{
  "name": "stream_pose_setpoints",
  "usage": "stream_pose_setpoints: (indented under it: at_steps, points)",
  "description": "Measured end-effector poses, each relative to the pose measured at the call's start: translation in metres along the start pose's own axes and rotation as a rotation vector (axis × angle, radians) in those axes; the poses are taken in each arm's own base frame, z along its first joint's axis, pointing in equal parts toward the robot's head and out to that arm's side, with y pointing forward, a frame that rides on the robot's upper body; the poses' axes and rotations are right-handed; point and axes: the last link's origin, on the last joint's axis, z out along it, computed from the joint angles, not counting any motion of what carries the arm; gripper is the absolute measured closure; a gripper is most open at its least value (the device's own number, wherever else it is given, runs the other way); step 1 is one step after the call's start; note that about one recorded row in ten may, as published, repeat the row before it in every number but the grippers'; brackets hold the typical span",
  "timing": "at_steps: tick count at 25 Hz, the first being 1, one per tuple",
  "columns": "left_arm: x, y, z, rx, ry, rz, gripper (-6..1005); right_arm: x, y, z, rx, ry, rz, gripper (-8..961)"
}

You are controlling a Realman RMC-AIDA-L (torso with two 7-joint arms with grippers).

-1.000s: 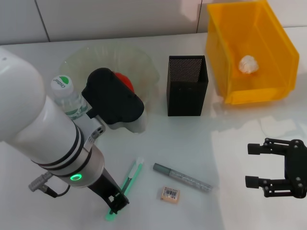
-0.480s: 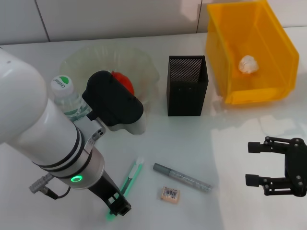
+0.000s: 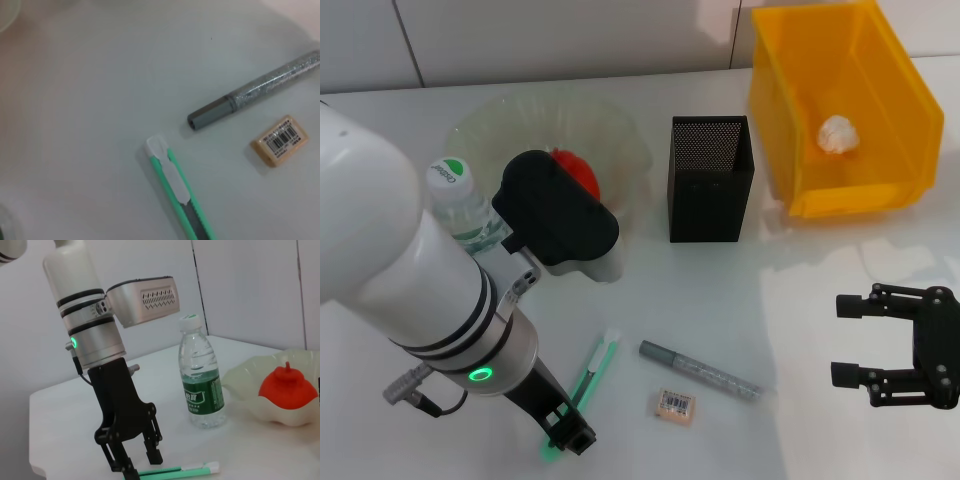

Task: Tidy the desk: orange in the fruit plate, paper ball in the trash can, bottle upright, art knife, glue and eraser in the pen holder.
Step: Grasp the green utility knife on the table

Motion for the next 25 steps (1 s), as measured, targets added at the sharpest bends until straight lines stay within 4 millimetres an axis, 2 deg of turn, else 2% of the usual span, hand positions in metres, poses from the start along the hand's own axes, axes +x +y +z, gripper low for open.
stream_pose_setpoints:
  at_steps: [7,25]
  points:
    - [-0.0008,0.0017,0.0031,0.008,-0.010,0.015,458,0.0000,0.0000,0.0000,0.000,0.000,0.000,158]
    - [-0.0055,-0.0059,0.0041,0.068,-0.045,0.023,468,-0.0005,0.0000,0.0003,-0.003,-0.001,0.010,159]
